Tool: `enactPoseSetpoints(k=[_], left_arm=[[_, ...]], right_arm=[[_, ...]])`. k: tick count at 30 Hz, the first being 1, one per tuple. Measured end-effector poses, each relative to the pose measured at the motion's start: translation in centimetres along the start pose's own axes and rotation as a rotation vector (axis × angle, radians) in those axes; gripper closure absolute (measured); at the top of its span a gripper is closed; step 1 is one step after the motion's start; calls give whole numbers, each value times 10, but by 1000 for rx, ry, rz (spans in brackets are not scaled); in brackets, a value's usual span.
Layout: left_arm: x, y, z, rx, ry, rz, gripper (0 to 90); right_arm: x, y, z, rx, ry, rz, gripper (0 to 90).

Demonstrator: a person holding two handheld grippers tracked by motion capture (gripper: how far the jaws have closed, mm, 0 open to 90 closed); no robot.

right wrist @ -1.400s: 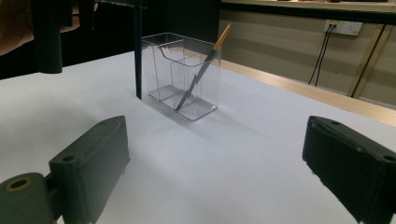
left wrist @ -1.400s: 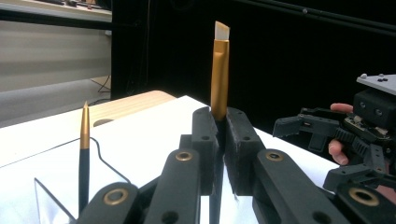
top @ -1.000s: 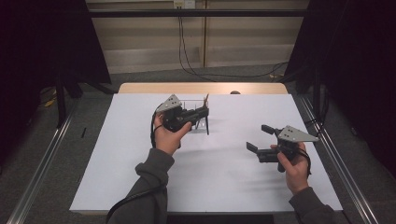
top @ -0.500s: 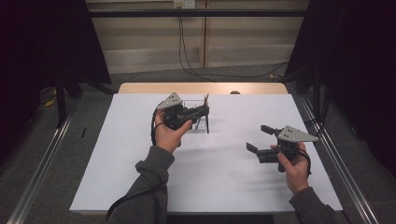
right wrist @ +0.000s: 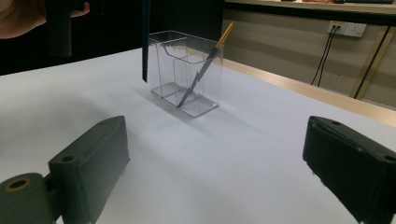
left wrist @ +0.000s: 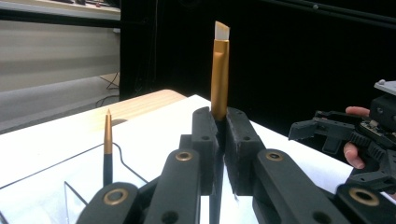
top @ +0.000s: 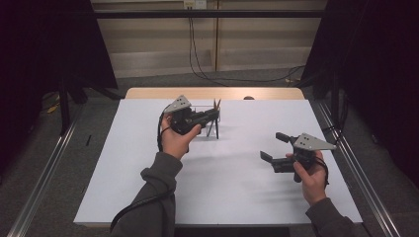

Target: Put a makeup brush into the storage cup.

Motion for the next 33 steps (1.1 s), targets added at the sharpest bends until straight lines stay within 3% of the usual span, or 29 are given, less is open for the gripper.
enactPoseSetpoints(k=[27, 29, 33], left_arm=[[17, -13, 2, 28, 8, -1, 834], [19, -16, 1, 38, -5, 13, 834], [22, -18, 2, 44, 1, -1, 834]], right_arm=[[2, 2, -2, 4, 16, 7, 56], [2, 2, -2, 3, 16, 9, 56], [2, 1, -2, 6, 18, 8, 56]])
Point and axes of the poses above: each handheld gripper's, and its own axes: z roughly forward along the jaws, x roughly out of its top, y roughly to its right, the point moved 7 cm from there along z, roughly forward along the jaws, and after that the axes turned 1 degree about -y, right-handed, at the moved point
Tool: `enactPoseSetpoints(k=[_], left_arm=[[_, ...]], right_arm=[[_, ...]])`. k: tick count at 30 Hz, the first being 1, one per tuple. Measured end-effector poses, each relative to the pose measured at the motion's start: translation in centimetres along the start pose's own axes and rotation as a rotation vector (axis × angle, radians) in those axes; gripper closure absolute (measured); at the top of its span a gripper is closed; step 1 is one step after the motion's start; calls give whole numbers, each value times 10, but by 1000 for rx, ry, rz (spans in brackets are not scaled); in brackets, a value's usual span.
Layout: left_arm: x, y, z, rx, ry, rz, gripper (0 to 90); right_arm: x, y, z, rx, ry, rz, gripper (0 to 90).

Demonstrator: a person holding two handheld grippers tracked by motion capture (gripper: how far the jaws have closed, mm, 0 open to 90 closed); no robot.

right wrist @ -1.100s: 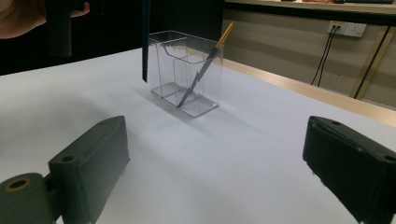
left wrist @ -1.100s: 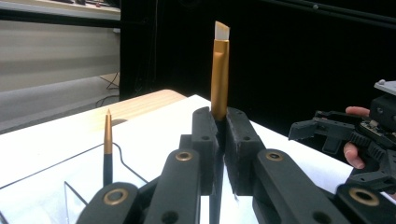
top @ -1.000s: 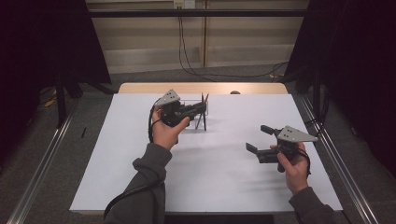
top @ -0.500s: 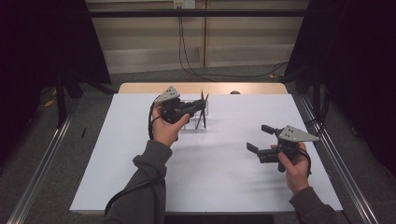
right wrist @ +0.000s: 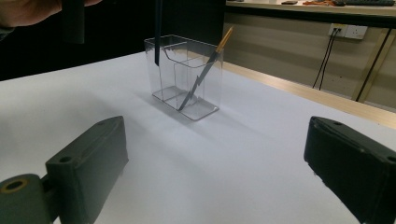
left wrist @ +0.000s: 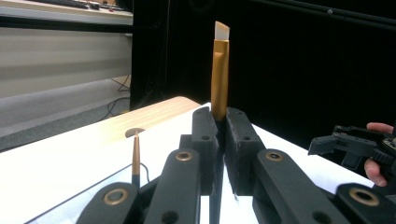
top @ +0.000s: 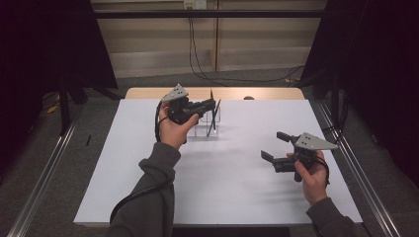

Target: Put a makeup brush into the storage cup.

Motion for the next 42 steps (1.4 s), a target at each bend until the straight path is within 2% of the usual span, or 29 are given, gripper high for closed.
enactPoseSetpoints(k=[7, 10, 14, 19, 20, 28, 31, 33, 42], left_arm=[[3, -5, 1, 5, -11, 10, 834], [6, -7, 2, 24, -1, 2, 833], [8, -11, 3, 29, 8, -4, 834], [9, -13, 4, 44, 0, 4, 834], [9, -14, 4, 33, 2, 6, 834], [14, -18, 6, 48, 6, 13, 834], [16, -19, 6, 54, 21, 0, 834], [16, -21, 7, 68, 16, -1, 834], [18, -26, 11, 76, 17, -1, 834]], right_arm=[[0, 0, 0, -1, -2, 0, 57], [0, 0, 0, 2, -1, -1, 57], [0, 0, 0, 3, 0, -1, 57], [0, 0, 0, 4, -1, -1, 57], [0, 0, 0, 3, -1, -5, 57], [1, 0, -1, 6, 3, -7, 58], [1, 1, -1, 8, 4, -4, 58], [2, 1, -2, 4, 6, -5, 58], [3, 2, -3, -2, 11, -6, 58]])
Point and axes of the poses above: each handheld gripper's, and its own axes: z roughly forward along the jaws, x roughly out of its top, y roughly to its right, the point moved 7 cm from there along z, roughly forward along the jaws, and after that the axes turned 1 degree about -y, right-handed, at the moved point
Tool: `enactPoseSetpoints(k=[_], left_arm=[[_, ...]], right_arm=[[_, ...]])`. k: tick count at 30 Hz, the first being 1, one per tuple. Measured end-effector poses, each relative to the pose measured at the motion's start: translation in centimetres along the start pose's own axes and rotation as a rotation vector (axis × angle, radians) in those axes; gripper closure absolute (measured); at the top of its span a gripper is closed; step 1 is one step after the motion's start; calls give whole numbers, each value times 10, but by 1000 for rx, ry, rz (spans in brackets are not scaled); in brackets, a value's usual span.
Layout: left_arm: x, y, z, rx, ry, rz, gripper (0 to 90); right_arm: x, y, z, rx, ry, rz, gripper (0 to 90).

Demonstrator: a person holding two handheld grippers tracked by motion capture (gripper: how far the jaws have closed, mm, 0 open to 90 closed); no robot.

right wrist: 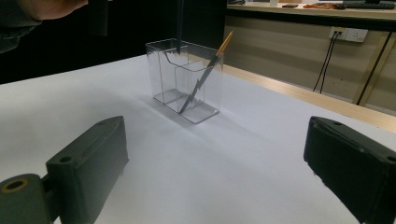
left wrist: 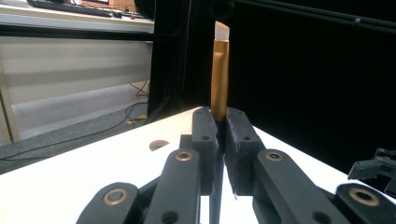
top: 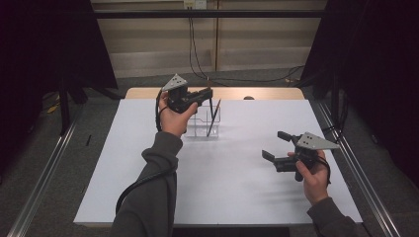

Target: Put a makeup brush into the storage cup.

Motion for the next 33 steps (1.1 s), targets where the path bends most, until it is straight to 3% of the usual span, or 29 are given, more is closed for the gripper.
enactPoseSetpoints(k=[15, 16, 21, 29, 30, 33], left_arm=[[0, -5, 8, -6, 2, -2, 834], [0, -6, 8, 8, 0, 0, 834], [1, -7, 10, -2, 0, 7, 834], [-3, -10, 14, 15, -4, 12, 834], [-3, -10, 15, 0, 0, 10, 834], [-5, -11, 16, 14, -4, 10, 834]], right_arm=[[0, -1, 0, 8, 0, 2, 57], [0, -1, 0, 7, 0, 5, 57], [1, -1, 0, 5, 4, 6, 57], [0, 0, 0, 6, 1, 8, 57], [0, 0, 0, 8, 3, 9, 57], [0, 0, 0, 8, 4, 8, 57]])
Point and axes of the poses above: each handheld gripper's, and its own axes: z roughly forward along the jaws, x roughly out of its top, y roughly to its right, the point moved 7 cm from there along z, roughly forward along the jaws, and after that the axes turned 1 degree about -y, right-handed, at the moved point
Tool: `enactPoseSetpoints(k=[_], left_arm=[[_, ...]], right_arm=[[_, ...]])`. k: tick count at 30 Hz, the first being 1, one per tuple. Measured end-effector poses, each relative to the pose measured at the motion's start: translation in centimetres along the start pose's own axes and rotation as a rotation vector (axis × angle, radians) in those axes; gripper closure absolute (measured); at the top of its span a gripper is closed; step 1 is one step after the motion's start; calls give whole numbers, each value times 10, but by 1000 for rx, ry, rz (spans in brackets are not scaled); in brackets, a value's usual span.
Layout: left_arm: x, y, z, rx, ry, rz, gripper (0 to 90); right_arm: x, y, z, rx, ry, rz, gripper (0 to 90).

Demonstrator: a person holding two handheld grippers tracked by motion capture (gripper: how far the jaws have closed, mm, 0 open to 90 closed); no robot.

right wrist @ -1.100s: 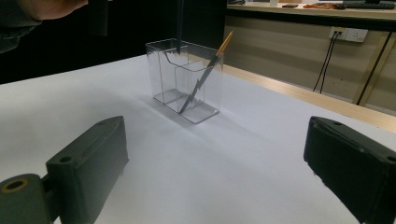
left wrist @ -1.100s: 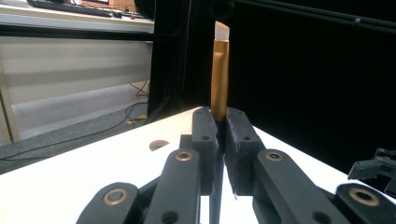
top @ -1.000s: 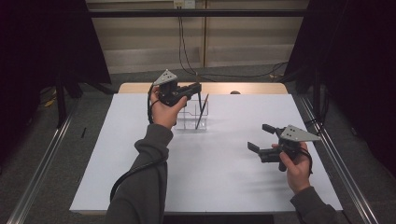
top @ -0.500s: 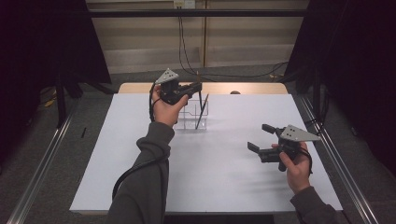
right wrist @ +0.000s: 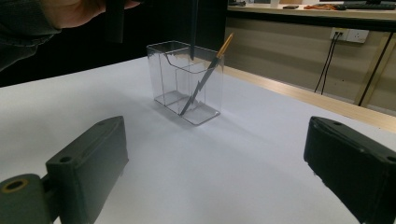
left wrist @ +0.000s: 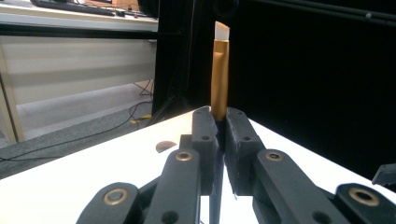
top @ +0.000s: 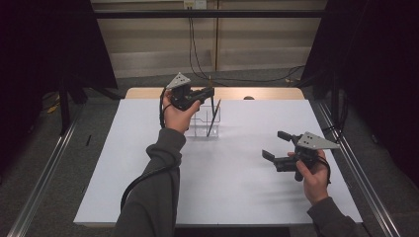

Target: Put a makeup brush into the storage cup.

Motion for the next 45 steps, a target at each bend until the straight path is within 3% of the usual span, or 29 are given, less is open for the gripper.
enactPoseSetpoints(k=[1, 20, 21, 25, 29, 33, 35, 37, 43, 45], left_arm=[[-1, 0, 0, -13, 0, 2, 834], [-9, -6, -3, 19, -25, 9, 834], [-9, -6, -2, 4, -14, 6, 834], [-11, -7, -3, 20, -19, 2, 834], [-14, -7, -2, 7, -18, 4, 834], [-17, -8, -2, 26, -26, -1, 834], [-17, -8, -1, 6, -17, -4, 834], [-19, -9, -2, 25, -24, -1, 834], [-21, -7, 0, 7, -21, -4, 834], [-23, -8, 0, 22, -35, 5, 834]], right_arm=[[0, 0, 0, 2, 0, 1, 57], [0, -2, 2, 13, -4, -8, 58], [-1, -2, 2, 9, -9, -8, 58], [-1, -3, 2, 10, -9, -9, 58], [-1, -2, 2, 9, -11, -10, 57], [-1, -3, 2, 14, -10, -9, 57], [-1, -3, 2, 15, -9, -11, 58], [-1, -3, 2, 16, -10, -11, 57], [-1, -4, 2, 18, -9, -12, 57], [-1, -4, 2, 13, -10, -12, 57]])
Point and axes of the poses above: each handheld gripper's, and its own axes: z roughly forward along the jaws, x roughly out of its top, y roughly to its right, the point moved 7 cm from there along z, roughly forward along the jaws, and after that the axes turned 1 degree about -y, right-handed, at the moved point
